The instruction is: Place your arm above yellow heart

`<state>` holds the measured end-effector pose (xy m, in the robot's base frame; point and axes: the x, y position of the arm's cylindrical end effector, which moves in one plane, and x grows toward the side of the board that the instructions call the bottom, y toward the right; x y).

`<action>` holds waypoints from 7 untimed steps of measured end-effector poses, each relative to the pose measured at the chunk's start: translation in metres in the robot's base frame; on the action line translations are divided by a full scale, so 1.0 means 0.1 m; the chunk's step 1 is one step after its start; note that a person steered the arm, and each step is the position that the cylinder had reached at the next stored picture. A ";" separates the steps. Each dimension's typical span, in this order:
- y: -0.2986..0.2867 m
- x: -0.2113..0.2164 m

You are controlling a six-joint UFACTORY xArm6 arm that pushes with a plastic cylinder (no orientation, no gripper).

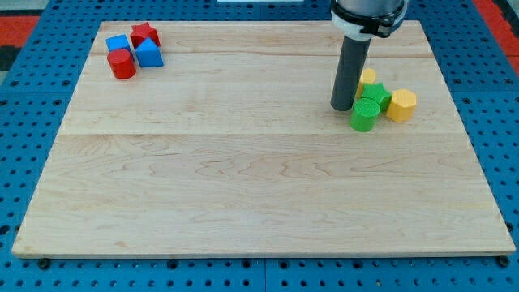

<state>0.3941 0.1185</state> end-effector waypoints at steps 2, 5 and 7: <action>0.00 0.00; -0.69 -0.73; -0.65 -0.89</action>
<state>0.3050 0.0530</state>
